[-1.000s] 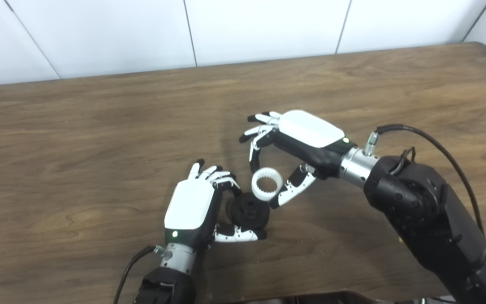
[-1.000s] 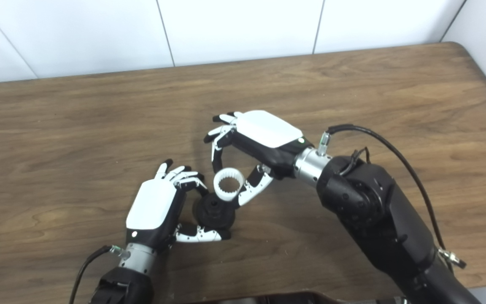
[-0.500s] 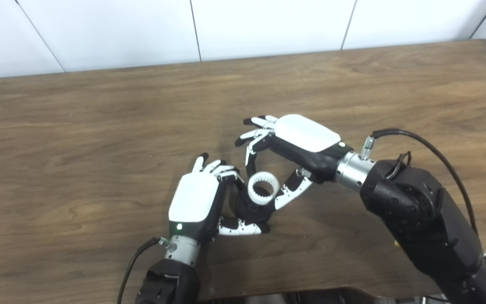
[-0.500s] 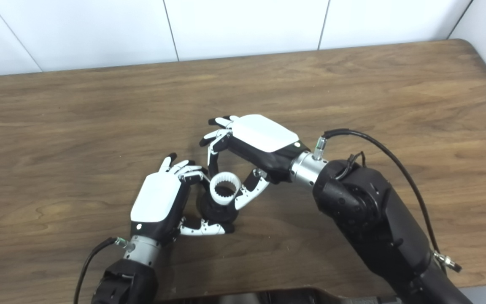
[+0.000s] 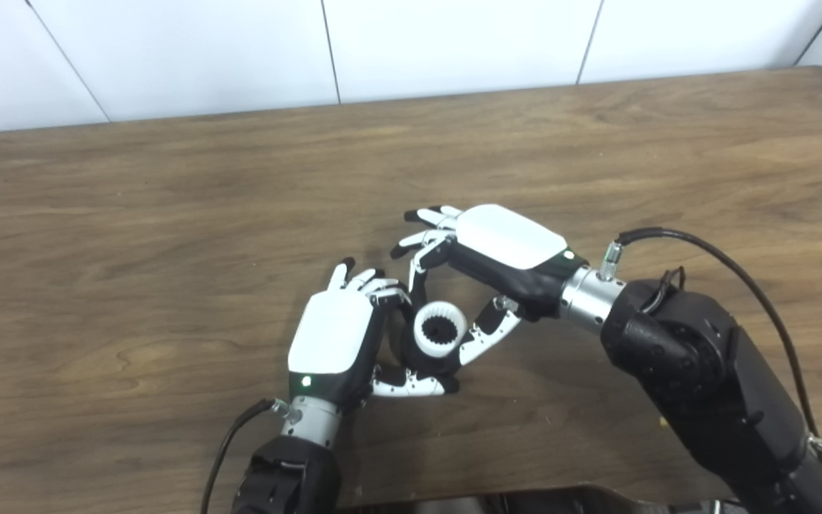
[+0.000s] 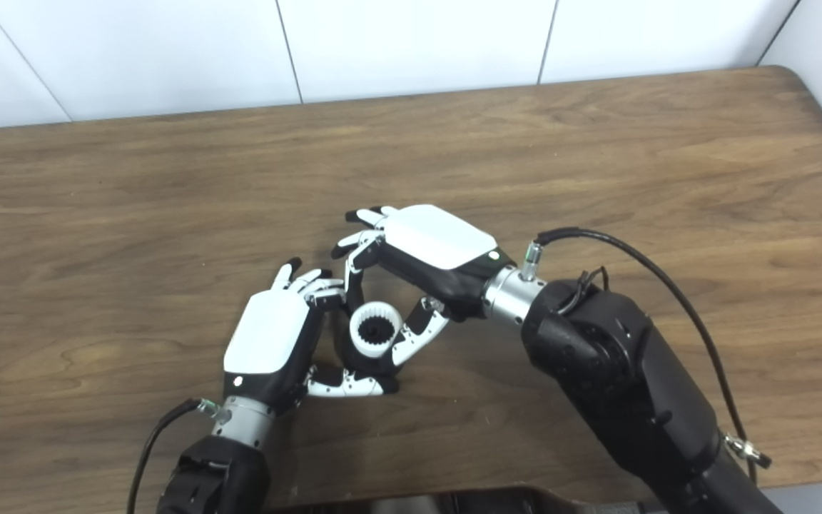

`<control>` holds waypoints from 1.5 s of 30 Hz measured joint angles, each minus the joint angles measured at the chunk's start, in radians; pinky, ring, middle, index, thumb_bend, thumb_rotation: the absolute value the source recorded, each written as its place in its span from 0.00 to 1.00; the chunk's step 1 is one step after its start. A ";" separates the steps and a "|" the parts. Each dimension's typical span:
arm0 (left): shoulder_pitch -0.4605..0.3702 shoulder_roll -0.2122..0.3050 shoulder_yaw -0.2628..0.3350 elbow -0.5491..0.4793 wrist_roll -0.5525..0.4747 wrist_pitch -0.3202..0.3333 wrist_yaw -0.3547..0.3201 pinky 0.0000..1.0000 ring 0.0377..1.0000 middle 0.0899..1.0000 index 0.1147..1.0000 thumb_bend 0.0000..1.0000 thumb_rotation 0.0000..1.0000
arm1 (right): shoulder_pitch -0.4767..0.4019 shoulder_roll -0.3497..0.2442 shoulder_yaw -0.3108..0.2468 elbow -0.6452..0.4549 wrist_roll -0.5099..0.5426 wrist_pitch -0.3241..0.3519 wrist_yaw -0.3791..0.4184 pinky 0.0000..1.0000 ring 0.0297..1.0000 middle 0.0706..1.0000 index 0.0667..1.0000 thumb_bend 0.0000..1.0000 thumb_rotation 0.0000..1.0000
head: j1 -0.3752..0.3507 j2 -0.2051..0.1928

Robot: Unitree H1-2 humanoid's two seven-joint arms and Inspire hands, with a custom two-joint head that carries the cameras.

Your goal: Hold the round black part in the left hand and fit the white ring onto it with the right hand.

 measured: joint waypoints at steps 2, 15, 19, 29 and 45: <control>0.000 -0.001 -0.001 0.000 0.000 0.000 0.000 1.00 0.87 0.74 0.42 0.52 0.06 | 0.001 0.003 0.000 0.007 -0.001 -0.001 0.000 1.00 0.98 0.83 0.45 0.52 0.13 | 0.000 0.002; -0.001 -0.003 -0.003 0.000 0.003 0.002 -0.001 1.00 0.87 0.74 0.42 0.52 0.06 | 0.003 0.010 -0.001 0.028 -0.013 -0.031 -0.002 1.00 0.97 0.82 0.45 0.52 0.13 | 0.003 0.003; -0.002 -0.003 -0.006 0.000 0.008 0.002 -0.002 1.00 0.87 0.74 0.42 0.52 0.06 | 0.003 0.011 -0.001 0.034 -0.016 -0.034 -0.003 1.00 0.97 0.82 0.45 0.52 0.13 | 0.003 0.003; -0.003 -0.004 -0.009 -0.001 0.009 0.004 -0.005 1.00 0.88 0.75 0.42 0.52 0.06 | 0.003 0.015 -0.001 0.052 -0.026 -0.047 -0.007 1.00 0.97 0.82 0.45 0.52 0.13 | 0.003 0.003; -0.003 -0.006 -0.012 -0.001 0.009 0.006 -0.007 1.00 0.87 0.74 0.42 0.52 0.06 | 0.003 0.018 -0.006 0.064 -0.031 -0.055 -0.007 1.00 0.98 0.83 0.45 0.52 0.13 | 0.003 0.002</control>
